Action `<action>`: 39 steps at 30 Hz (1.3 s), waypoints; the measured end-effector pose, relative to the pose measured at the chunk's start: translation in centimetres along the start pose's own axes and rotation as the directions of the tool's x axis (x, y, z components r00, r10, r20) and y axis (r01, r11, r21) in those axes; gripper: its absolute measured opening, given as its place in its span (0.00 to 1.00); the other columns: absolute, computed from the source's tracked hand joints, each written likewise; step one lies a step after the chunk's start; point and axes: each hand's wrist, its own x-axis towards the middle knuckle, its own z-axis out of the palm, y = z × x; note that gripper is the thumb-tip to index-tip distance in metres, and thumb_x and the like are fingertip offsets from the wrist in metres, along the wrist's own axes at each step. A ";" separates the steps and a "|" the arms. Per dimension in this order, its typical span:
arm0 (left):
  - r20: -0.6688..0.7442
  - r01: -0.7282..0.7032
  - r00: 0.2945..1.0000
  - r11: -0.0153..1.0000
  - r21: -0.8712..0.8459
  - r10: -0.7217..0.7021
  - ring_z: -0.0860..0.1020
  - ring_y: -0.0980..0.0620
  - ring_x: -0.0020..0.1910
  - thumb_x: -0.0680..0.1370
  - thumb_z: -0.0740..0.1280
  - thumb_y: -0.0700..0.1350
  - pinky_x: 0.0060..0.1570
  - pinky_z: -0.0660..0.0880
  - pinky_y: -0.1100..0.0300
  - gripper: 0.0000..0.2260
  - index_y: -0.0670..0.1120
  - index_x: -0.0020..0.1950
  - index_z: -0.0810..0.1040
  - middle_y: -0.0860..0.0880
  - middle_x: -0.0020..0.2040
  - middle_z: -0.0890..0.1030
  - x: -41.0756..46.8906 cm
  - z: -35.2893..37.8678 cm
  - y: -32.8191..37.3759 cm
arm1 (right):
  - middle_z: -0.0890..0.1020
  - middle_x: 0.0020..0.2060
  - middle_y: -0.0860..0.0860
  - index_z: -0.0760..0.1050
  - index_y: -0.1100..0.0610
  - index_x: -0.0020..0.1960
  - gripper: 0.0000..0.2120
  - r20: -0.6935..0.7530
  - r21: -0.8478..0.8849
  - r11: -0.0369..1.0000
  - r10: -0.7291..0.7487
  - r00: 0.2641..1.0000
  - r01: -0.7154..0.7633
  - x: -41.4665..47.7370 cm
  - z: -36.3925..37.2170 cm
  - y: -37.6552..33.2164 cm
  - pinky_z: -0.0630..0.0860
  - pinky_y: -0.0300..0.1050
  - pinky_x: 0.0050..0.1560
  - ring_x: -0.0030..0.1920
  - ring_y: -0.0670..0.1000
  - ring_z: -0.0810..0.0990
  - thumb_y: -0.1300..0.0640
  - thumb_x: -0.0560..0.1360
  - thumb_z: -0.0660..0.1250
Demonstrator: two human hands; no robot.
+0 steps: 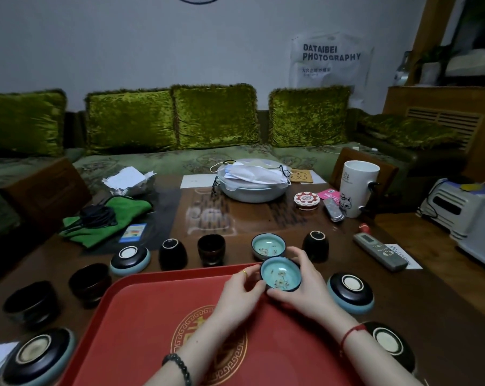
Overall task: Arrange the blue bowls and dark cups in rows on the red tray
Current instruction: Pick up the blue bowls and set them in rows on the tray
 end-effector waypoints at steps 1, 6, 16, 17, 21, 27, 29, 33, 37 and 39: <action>0.002 0.000 1.000 1.000 0.005 0.000 0.74 0.64 0.52 0.74 0.66 0.43 0.44 0.63 0.86 0.15 0.50 0.60 0.75 0.59 0.51 0.78 0.1 0.1 -0.1 | 0.73 0.61 0.49 0.61 0.50 0.65 0.42 0.000 -0.002 1.000 0.000 1.000 0.000 0.0 0.0 0.1 0.65 0.38 0.58 0.62 0.48 0.71 0.52 0.57 0.78; 0.005 0.003 1.000 1.000 0.031 -0.003 0.74 0.64 0.53 0.74 0.66 0.43 0.43 0.62 0.87 0.16 0.49 0.62 0.74 0.59 0.51 0.77 0.0 0.2 -0.4 | 0.72 0.62 0.49 0.60 0.48 0.67 0.43 0.016 -0.028 1.000 0.010 1.000 -0.010 0.1 0.0 0.3 0.66 0.42 0.61 0.63 0.49 0.70 0.50 0.57 0.78; 0.048 -0.010 0.999 0.996 0.094 0.006 0.74 0.59 0.60 0.75 0.65 0.45 0.56 0.65 0.72 0.19 0.48 0.66 0.71 0.51 0.62 0.78 0.2 -0.4 0.0 | 0.70 0.64 0.50 0.60 0.50 0.67 0.43 0.071 -0.049 0.999 0.007 0.997 -0.003 0.0 -0.5 -0.2 0.65 0.44 0.65 0.65 0.49 0.68 0.50 0.59 0.78; 0.053 -0.008 0.999 0.996 0.091 0.003 0.74 0.58 0.60 0.75 0.65 0.45 0.59 0.66 0.70 0.19 0.47 0.66 0.70 0.50 0.62 0.78 0.2 -0.6 0.0 | 0.70 0.63 0.50 0.60 0.50 0.67 0.42 0.073 -0.051 0.999 0.007 0.997 -0.004 0.0 -0.6 -0.2 0.65 0.44 0.65 0.64 0.49 0.68 0.50 0.59 0.78; 0.036 -0.001 0.999 0.995 0.104 -0.002 0.74 0.56 0.59 0.75 0.65 0.46 0.60 0.68 0.66 0.21 0.46 0.68 0.68 0.47 0.63 0.76 0.4 -1.6 0.3 | 0.72 0.59 0.49 0.62 0.49 0.65 0.40 0.044 -0.018 1.000 0.012 0.999 -0.011 0.3 -1.3 -0.1 0.64 0.35 0.56 0.61 0.46 0.70 0.51 0.59 0.78; 0.013 -0.026 1.000 0.989 0.146 0.025 0.70 0.54 0.65 0.76 0.64 0.47 0.59 0.62 0.69 0.22 0.47 0.69 0.66 0.48 0.67 0.72 2.0 -3.2 1.1 | 0.71 0.64 0.51 0.62 0.49 0.66 0.39 0.013 -0.004 1.000 0.025 1.000 -0.025 2.3 -2.7 -0.4 0.63 0.39 0.61 0.65 0.47 0.68 0.50 0.61 0.77; 0.019 -0.002 1.000 0.993 0.119 -0.001 0.71 0.54 0.63 0.76 0.63 0.47 0.57 0.63 0.69 0.22 0.46 0.69 0.65 0.47 0.67 0.73 3.0 -3.4 1.4 | 0.72 0.63 0.52 0.62 0.49 0.66 0.39 0.024 -0.002 1.000 0.031 0.999 -0.031 3.4 -2.8 -0.5 0.63 0.39 0.61 0.66 0.48 0.68 0.49 0.61 0.77; 0.045 0.047 0.998 0.993 0.105 -0.052 0.68 0.53 0.68 0.77 0.61 0.49 0.59 0.60 0.68 0.24 0.45 0.71 0.62 0.46 0.70 0.69 4.6 -2.9 1.4 | 0.72 0.64 0.55 0.62 0.50 0.66 0.38 0.053 -0.001 0.997 0.075 0.996 -0.075 5.5 -2.1 -0.5 0.63 0.39 0.61 0.66 0.49 0.68 0.49 0.62 0.77; 0.068 0.099 0.992 0.990 0.099 -0.106 0.64 0.52 0.71 0.78 0.58 0.52 0.61 0.57 0.67 0.26 0.44 0.73 0.59 0.46 0.73 0.65 6.0 -2.0 1.0 | 0.72 0.64 0.54 0.62 0.50 0.66 0.36 0.077 0.004 0.993 0.115 0.990 -0.115 7.2 -1.1 -0.1 0.63 0.38 0.58 0.62 0.49 0.69 0.49 0.63 0.76; 0.078 0.113 0.989 0.986 0.119 -0.123 0.62 0.51 0.72 0.78 0.57 0.53 0.65 0.57 0.65 0.26 0.42 0.73 0.58 0.46 0.74 0.63 6.5 -1.5 0.9 | 0.71 0.65 0.55 0.63 0.51 0.66 0.33 0.083 -0.002 0.991 0.130 0.988 -0.130 7.8 -0.6 0.3 0.63 0.38 0.57 0.62 0.51 0.69 0.50 0.66 0.74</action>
